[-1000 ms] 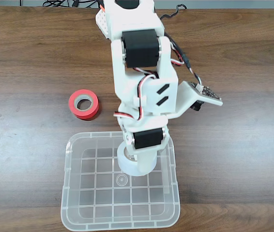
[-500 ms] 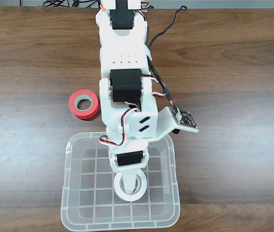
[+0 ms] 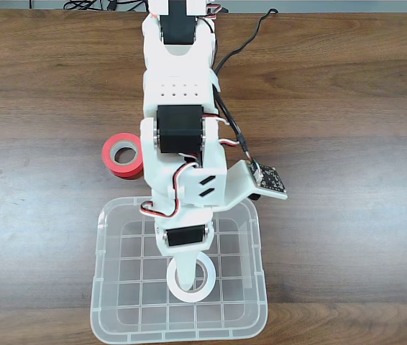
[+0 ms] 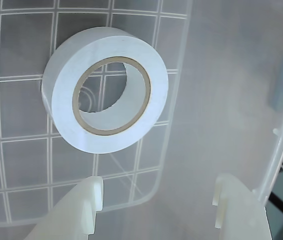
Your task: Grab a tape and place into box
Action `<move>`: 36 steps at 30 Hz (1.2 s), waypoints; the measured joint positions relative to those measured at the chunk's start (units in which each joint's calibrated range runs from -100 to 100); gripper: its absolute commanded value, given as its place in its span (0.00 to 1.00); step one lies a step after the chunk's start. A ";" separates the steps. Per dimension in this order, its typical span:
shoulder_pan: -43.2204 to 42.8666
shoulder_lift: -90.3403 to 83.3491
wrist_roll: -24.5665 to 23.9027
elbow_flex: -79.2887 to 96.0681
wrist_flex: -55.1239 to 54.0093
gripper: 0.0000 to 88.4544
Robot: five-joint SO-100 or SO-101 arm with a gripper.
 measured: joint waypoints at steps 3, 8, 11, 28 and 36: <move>0.00 0.00 0.00 0.00 0.93 0.24; 0.00 0.00 0.00 -0.36 4.58 0.14; 0.00 -0.59 0.00 -1.35 8.14 0.05; 0.00 -34.41 -0.73 4.96 20.68 0.02; -1.20 -60.61 -0.73 34.48 20.68 0.02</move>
